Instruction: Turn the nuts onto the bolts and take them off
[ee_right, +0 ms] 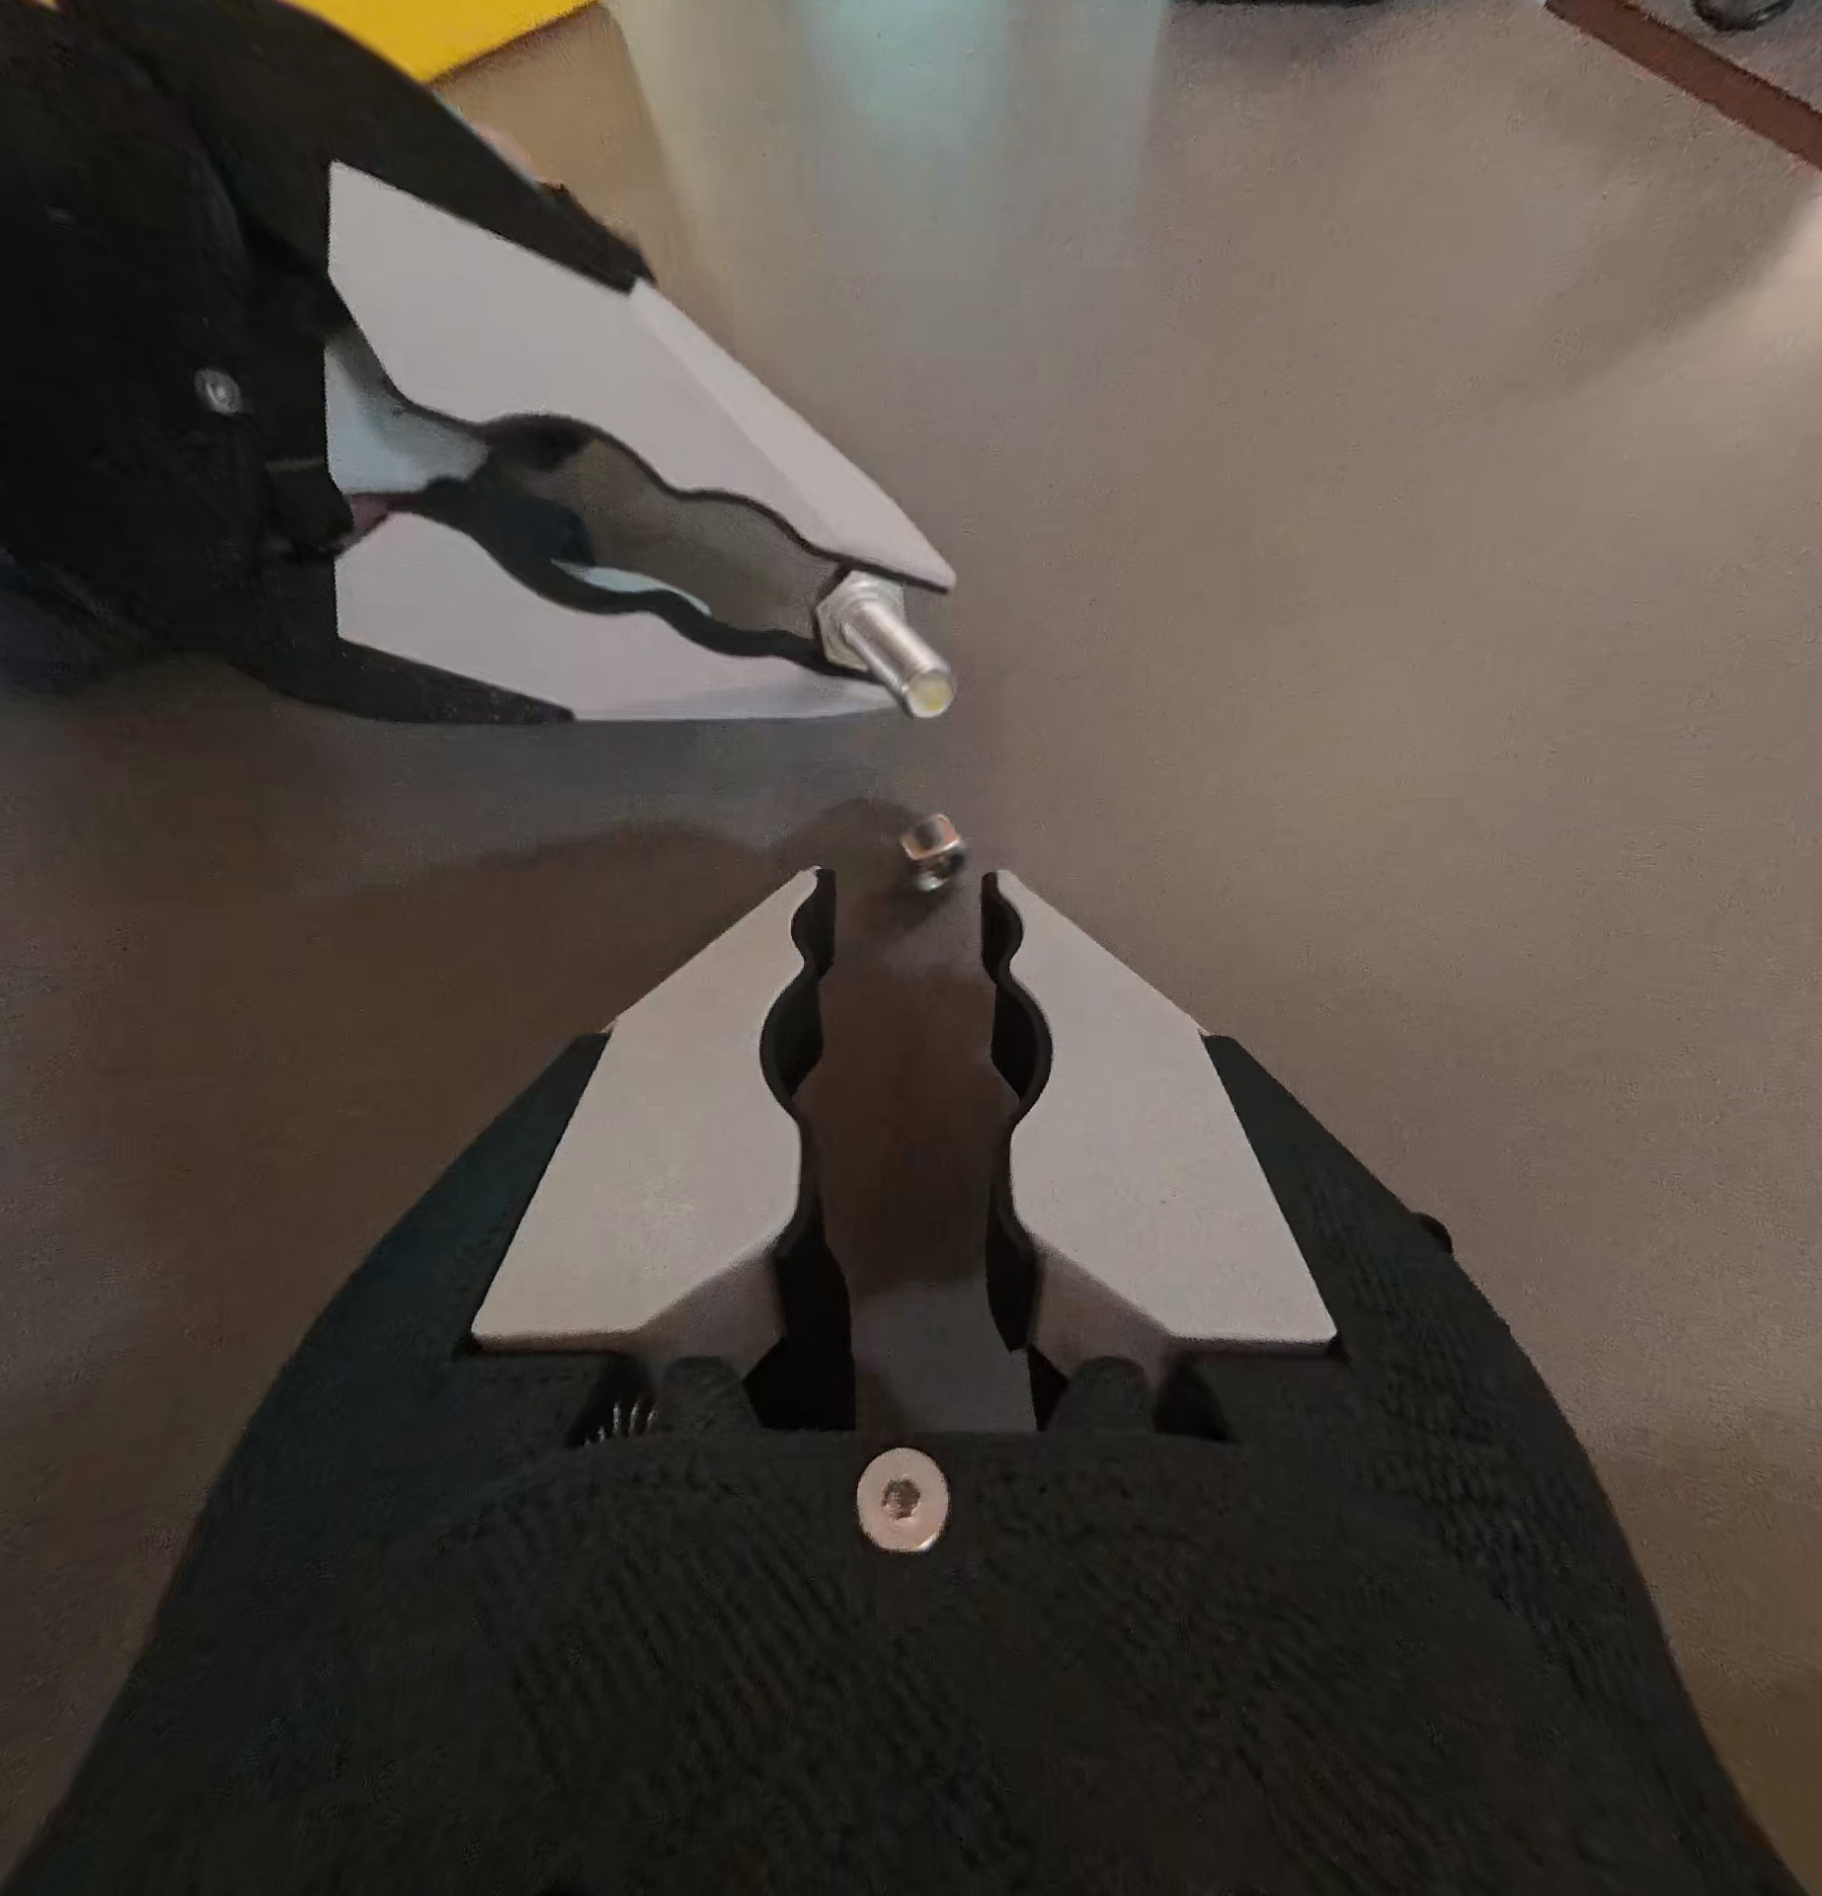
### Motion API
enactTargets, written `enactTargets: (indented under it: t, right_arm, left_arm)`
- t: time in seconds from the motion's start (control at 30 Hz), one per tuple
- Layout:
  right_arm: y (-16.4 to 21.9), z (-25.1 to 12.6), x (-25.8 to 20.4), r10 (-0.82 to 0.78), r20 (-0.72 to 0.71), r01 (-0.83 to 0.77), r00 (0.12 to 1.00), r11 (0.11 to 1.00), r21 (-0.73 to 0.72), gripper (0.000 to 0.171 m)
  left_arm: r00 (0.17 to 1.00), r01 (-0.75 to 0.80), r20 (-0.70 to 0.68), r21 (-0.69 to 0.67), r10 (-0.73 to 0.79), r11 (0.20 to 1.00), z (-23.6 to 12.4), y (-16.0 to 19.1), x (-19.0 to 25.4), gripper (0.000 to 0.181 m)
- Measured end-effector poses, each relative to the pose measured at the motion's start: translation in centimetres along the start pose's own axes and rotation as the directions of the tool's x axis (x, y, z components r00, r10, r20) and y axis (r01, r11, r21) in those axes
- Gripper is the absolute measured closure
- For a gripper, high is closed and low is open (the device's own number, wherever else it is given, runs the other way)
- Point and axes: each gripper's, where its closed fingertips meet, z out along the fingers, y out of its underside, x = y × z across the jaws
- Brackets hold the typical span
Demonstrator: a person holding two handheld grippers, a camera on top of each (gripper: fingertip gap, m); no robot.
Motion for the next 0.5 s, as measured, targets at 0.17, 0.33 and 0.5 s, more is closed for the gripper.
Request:
enactTargets:
  t: [0.17,0.33,0.5]
  right_arm:
    - [0.1,1.1,0.2,-0.006,-0.063,0.004,0.998,1.000,-0.028,0.156]
    - [0.1,1.1,0.5,-0.006,-0.097,0.003,0.995,0.999,-0.033,0.164]
    - [-0.8,0.9,0.2,-0.070,-0.124,0.070,0.990,0.998,-0.006,0.165]
  left_arm:
    - [0.989,0.116,0.082,0.110,-0.125,0.987,-1.1,-1.0,-2.4,0.165]
    - [0.984,0.132,0.104,0.131,-0.146,0.983,-1.4,-1.2,-3.0,0.165]
    - [0.968,0.176,0.148,0.187,-0.205,0.966,-2.0,-1.6,-4.2,0.165]
